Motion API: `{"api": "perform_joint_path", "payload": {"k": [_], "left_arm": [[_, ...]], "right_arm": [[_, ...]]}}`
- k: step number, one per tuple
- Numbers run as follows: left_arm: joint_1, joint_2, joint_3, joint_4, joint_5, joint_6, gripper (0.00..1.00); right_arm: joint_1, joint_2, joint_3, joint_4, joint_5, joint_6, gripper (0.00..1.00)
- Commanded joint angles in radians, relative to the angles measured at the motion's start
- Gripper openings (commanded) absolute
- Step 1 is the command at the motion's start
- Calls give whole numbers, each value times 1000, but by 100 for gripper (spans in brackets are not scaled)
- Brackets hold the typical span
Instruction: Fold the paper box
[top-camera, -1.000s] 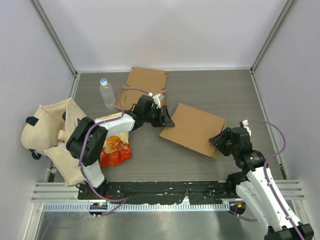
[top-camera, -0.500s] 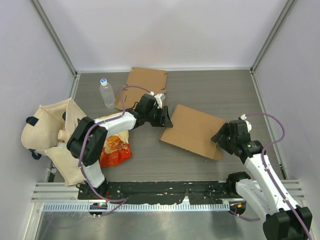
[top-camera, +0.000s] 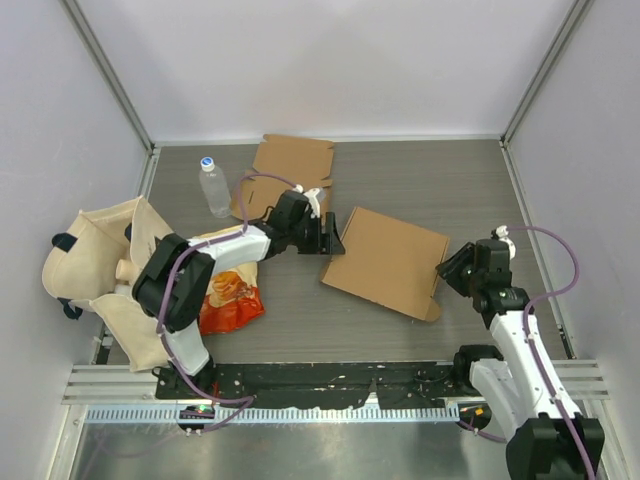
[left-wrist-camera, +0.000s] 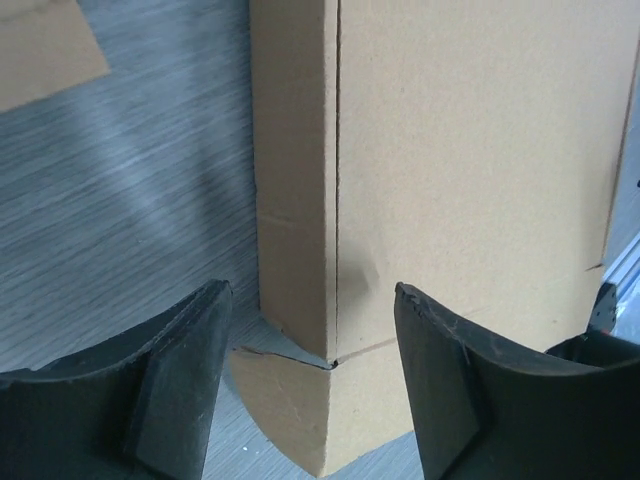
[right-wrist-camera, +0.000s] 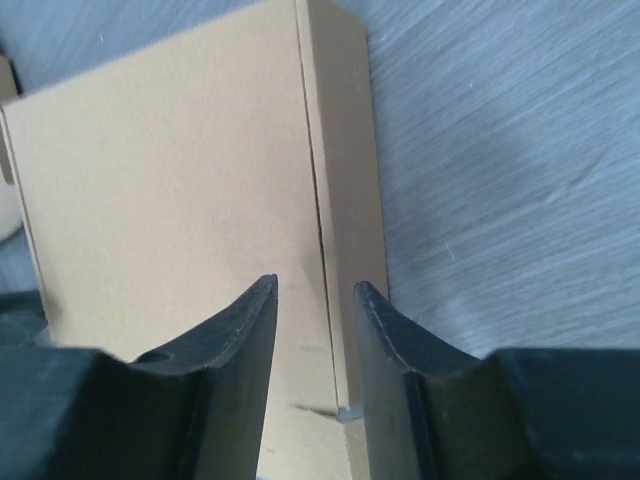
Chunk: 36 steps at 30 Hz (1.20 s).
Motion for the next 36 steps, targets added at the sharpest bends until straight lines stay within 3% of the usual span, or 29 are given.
{"api": "perform_joint_path", "payload": {"k": [1,5,13,20,23,25,28,29,33,36], "left_arm": [[37,-63,-23,61,1,-30,71],[75,11,-43,183,90,-106,78],[77,103,-36,302,184,-176,78],[77,168,-45,428,263,-285,87],[75,143,-57,383,213,-241,87],[75,103,-71,338,182,-212,87],[72,50,-68,254,124,-149,87],[74,37,-69,247,109,-141,87],[74,28,-66,243,81,-123,88],[74,74,-46,249,121,-151,89]], "right_arm": [[-94,83,-2,159,-125,-35,36],[-147,166,-36,252,-199,-20,26],[-315,227,-74,246,-281,-72,11],[-397,339,-66,259,-340,-102,11],[-401,357,-54,257,-369,-127,7],[-401,283,-43,243,-395,-136,12],[-400,99,-28,200,-352,-118,56],[-400,78,-17,181,-348,-113,64],[-389,178,-26,228,-447,-124,64],[-386,299,-17,301,-532,-122,55]]}}
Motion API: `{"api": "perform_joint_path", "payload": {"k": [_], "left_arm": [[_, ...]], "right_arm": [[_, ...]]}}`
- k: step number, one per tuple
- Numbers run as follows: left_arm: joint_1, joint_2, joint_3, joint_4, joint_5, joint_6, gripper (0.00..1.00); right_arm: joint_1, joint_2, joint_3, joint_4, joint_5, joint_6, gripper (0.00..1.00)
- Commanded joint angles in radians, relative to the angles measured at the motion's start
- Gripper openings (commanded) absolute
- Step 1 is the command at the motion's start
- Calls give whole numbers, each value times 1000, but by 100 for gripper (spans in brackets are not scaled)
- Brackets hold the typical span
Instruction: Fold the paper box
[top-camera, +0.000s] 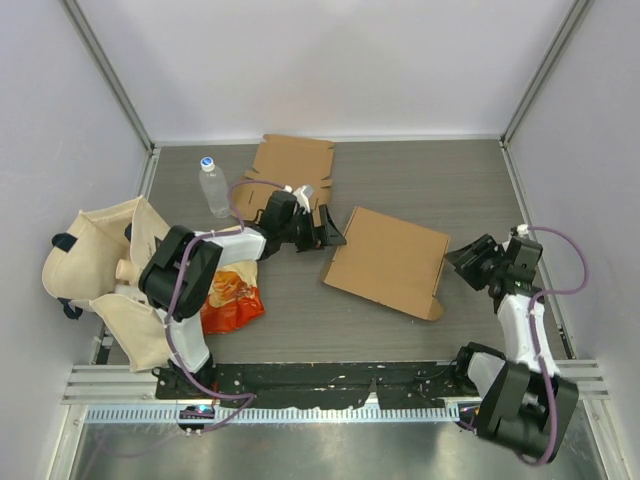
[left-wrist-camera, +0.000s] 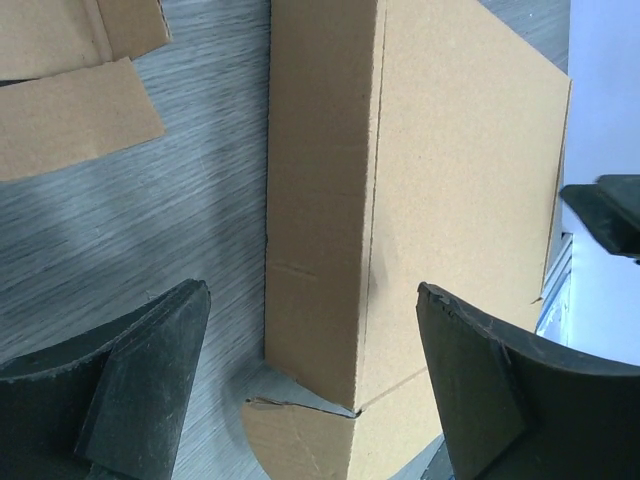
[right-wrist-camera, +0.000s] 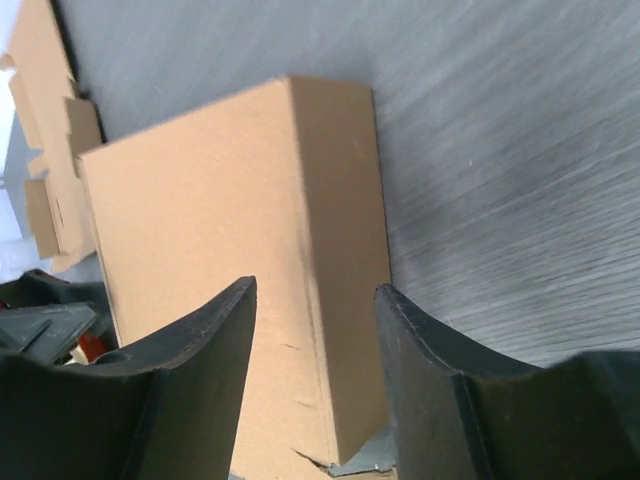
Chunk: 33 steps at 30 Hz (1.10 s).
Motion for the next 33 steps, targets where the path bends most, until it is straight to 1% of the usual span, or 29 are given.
{"api": "perform_joint_path", "payload": {"k": [1,4,7,9,11,13,18,20,25,26,27,29,33], "left_arm": [[-3,23,26,25,14,-2,89],[-3,47,31,44,20,-19,89],[-5,52,32,50,17,-17,89],[-3,54,34,49,18,-17,89],[-3,58,37,42,18,-17,90],[-1,66,44,23,20,-10,91],[-1,94,101,-72,18,40,92],[-3,97,97,-63,29,32,95],[-8,124,104,-30,72,14,95],[-8,138,112,1,89,3,95],[-8,150,126,15,136,-22,95],[-9,184,140,56,170,-54,95],[-15,241,147,169,274,-172,94]], "right_arm": [[7,149,7,70,-119,-3,52],[7,156,-4,130,-111,17,51],[7,201,-7,143,-125,14,50],[7,217,-10,135,-102,17,47],[6,219,-19,132,-82,40,31],[3,225,-24,133,-70,52,20],[-35,298,-59,170,-120,58,19],[-71,327,-73,179,-146,55,19],[-97,349,-76,176,-150,27,18],[-104,353,-75,170,-142,23,17],[-111,363,-75,169,-142,17,17],[-114,370,-68,167,-134,17,17],[-117,378,-58,160,-121,1,17]]}}
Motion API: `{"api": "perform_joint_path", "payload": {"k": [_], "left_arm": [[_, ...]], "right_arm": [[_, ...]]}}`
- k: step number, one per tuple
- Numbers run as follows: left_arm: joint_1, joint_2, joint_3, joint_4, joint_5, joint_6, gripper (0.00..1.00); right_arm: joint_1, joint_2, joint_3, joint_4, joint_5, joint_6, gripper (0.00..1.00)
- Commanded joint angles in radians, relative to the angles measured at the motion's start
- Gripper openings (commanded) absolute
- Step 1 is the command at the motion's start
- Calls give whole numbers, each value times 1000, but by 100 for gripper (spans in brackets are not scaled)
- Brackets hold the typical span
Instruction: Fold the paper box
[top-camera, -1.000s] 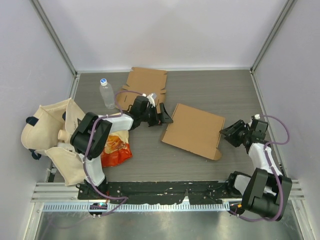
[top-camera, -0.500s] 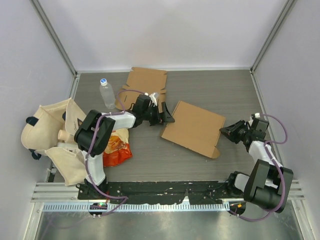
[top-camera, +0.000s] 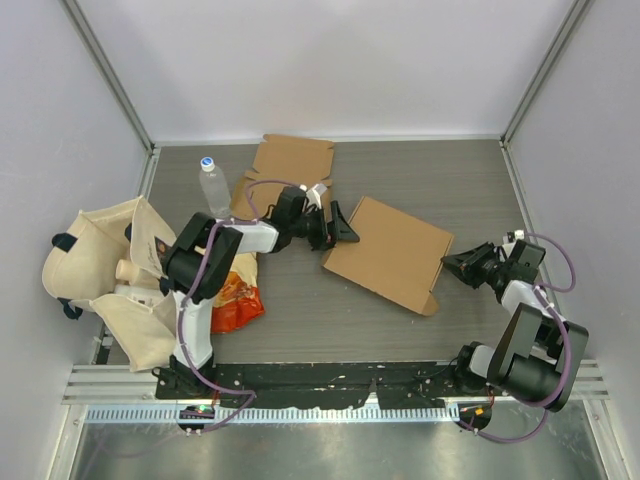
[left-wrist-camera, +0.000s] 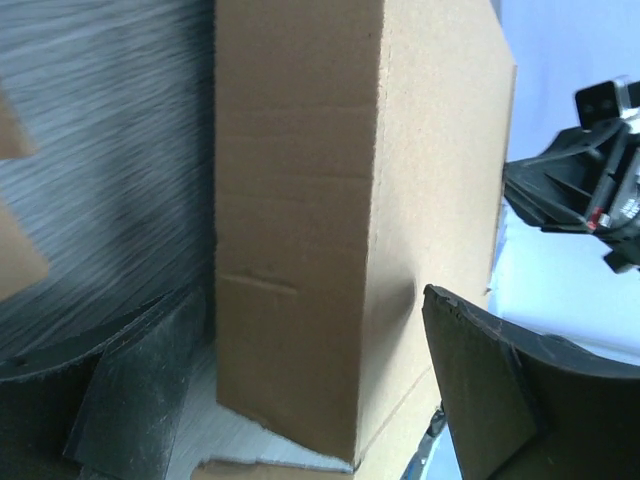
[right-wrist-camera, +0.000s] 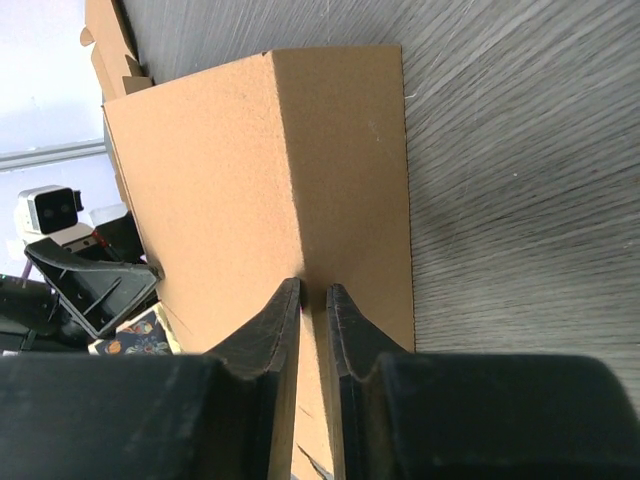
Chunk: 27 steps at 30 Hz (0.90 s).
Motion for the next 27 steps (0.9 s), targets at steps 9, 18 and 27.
{"api": "perform_joint_path", "payload": {"k": [9,18,27], "left_arm": [[-16,27,-51,353,168,-316,59],[0,-188,-77,-15,136,-361,46],[8,-430,-82,-515,93,-434,44]], "right_arm": [[42,-56,8,-104,237,-77,41],[533,-402,481,-532,822,-306,75],[1314,-357,593,-480,786,-615,84]]}}
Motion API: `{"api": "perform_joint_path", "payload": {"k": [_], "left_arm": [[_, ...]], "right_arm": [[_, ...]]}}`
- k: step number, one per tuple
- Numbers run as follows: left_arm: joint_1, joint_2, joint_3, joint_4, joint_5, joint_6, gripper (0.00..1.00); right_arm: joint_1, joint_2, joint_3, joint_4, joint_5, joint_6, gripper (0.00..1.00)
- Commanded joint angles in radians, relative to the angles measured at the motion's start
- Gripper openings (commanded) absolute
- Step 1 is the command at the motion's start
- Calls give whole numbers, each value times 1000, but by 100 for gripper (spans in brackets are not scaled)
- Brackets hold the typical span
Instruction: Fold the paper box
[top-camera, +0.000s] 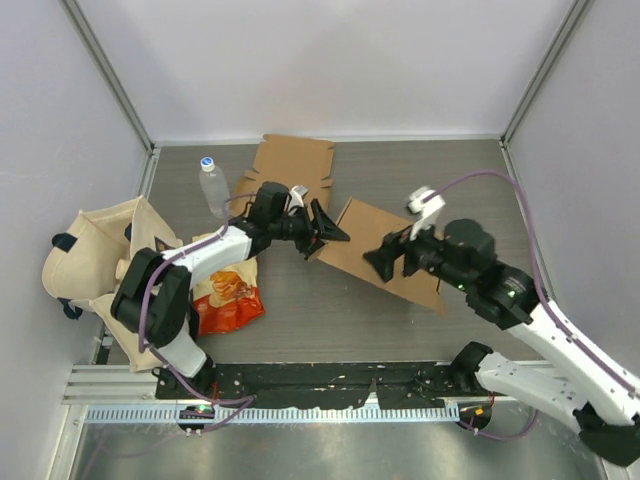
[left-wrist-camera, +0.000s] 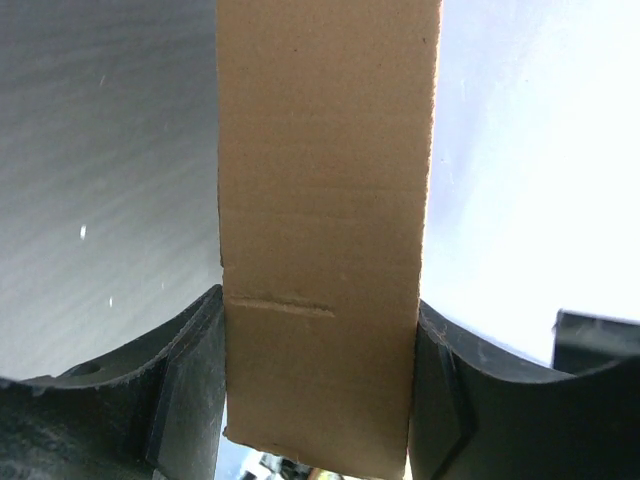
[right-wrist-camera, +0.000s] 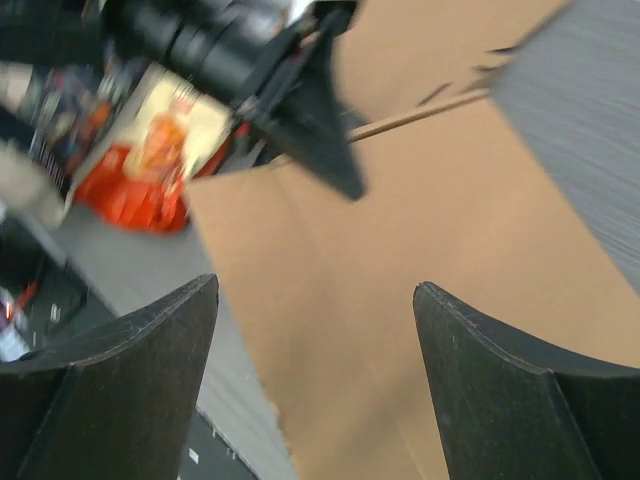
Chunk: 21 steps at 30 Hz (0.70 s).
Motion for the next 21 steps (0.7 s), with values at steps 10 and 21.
{"api": "perform_joint_path", "payload": {"k": [10,21], "left_arm": [[32,-266,-99,-709,-22,-159,11],[44,-429,-143,-927,-73,-408,3]], "right_arm": [[540,194,269,-184,308,-118,84],[590,211,211,-167,157,-205,87]]}}
